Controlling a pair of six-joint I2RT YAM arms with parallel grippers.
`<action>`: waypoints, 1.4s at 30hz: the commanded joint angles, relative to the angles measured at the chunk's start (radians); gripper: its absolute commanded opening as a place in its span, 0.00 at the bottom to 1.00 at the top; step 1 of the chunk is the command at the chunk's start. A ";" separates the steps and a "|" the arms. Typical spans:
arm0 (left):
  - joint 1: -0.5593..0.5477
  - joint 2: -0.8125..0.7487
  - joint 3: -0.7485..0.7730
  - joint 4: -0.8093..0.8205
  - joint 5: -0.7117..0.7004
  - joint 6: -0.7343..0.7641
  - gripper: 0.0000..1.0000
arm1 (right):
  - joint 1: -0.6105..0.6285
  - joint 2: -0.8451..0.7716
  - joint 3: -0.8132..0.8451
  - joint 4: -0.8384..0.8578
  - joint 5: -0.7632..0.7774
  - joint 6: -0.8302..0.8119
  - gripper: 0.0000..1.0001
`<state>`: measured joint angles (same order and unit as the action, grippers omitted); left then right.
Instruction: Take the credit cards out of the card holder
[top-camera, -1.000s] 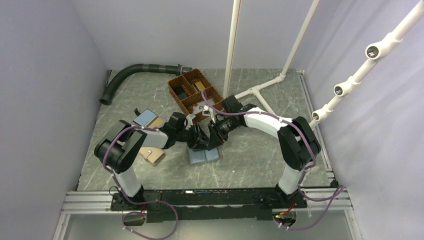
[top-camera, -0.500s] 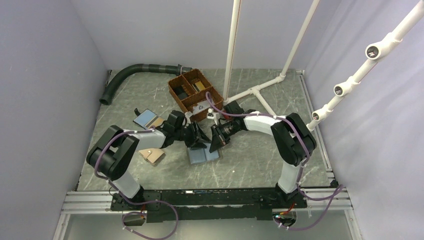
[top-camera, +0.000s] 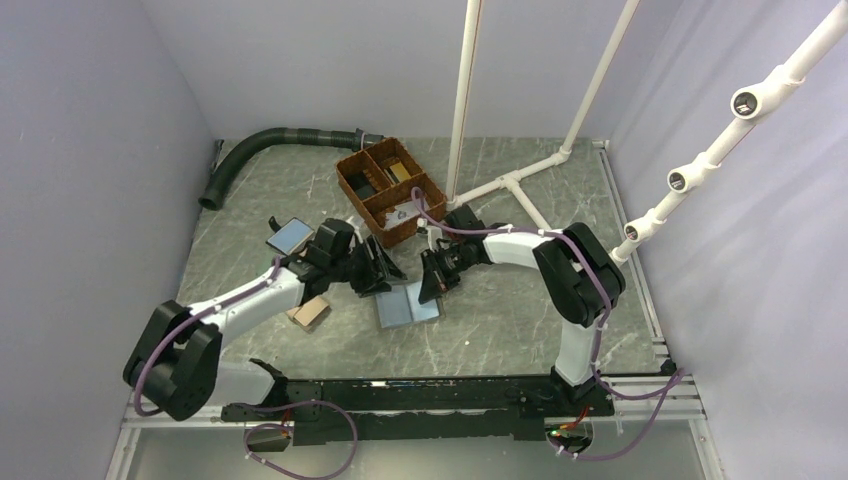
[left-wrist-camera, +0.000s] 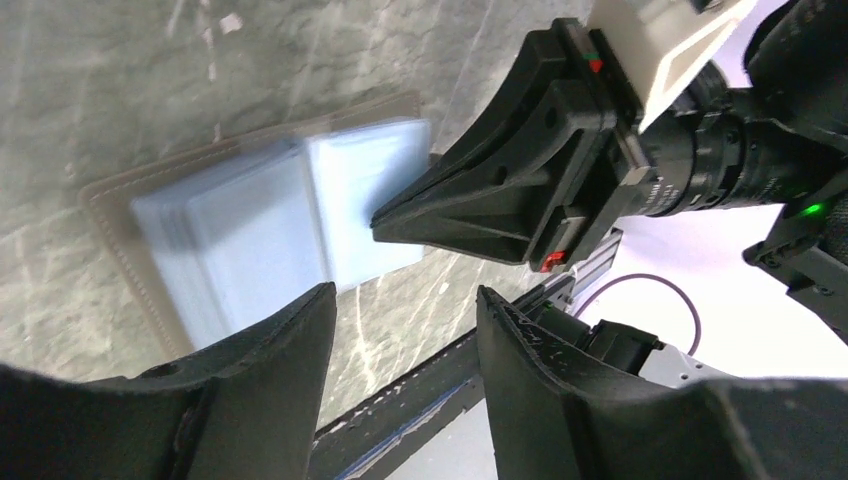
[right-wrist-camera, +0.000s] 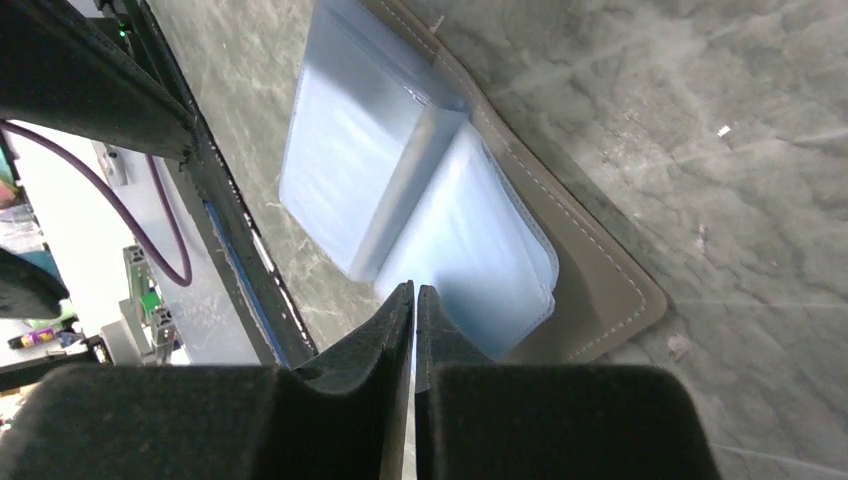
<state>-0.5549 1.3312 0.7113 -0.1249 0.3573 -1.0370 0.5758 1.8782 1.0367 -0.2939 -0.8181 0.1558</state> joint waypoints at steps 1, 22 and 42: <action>0.009 -0.064 -0.077 -0.029 -0.048 -0.028 0.59 | 0.024 -0.019 0.009 0.066 0.005 0.047 0.08; 0.011 0.039 -0.065 -0.035 0.008 0.014 0.62 | 0.047 0.020 0.042 0.033 0.069 0.044 0.08; 0.011 0.056 -0.093 0.147 0.093 -0.003 0.54 | 0.062 0.051 0.063 0.000 0.084 0.028 0.08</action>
<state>-0.5465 1.3903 0.6174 -0.0799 0.4091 -1.0374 0.6323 1.9209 1.0672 -0.2836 -0.7570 0.1940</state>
